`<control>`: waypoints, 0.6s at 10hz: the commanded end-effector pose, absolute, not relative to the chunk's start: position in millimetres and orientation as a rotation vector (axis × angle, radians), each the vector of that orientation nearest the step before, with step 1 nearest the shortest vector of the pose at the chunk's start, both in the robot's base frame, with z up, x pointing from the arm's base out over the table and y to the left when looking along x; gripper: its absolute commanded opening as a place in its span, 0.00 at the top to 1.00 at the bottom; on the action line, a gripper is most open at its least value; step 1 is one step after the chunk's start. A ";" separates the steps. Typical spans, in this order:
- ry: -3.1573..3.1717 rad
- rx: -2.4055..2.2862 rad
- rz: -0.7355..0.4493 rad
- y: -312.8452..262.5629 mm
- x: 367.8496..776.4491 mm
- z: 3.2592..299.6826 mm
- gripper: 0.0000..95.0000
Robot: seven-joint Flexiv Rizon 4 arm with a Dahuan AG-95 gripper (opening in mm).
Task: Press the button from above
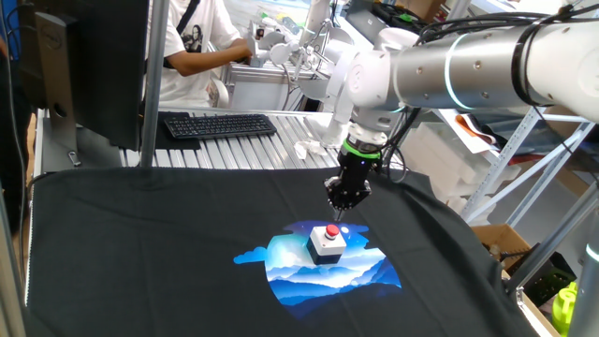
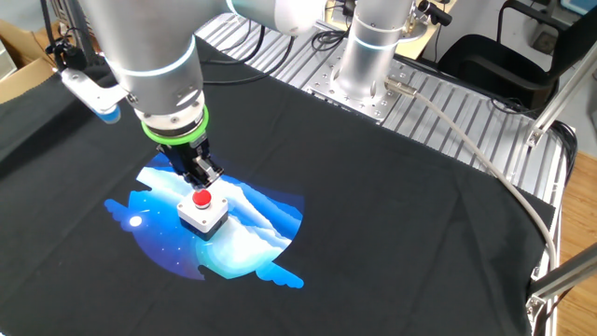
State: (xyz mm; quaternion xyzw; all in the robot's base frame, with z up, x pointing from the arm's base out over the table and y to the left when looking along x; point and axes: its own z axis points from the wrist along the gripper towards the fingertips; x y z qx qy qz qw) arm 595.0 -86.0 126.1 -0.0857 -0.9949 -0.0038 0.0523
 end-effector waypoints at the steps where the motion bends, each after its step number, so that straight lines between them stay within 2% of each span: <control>1: -3.029 -0.270 -0.009 -86.0 595.1 127.1 1.00; 6: -3.018 -0.263 0.002 -86.5 594.5 129.3 1.00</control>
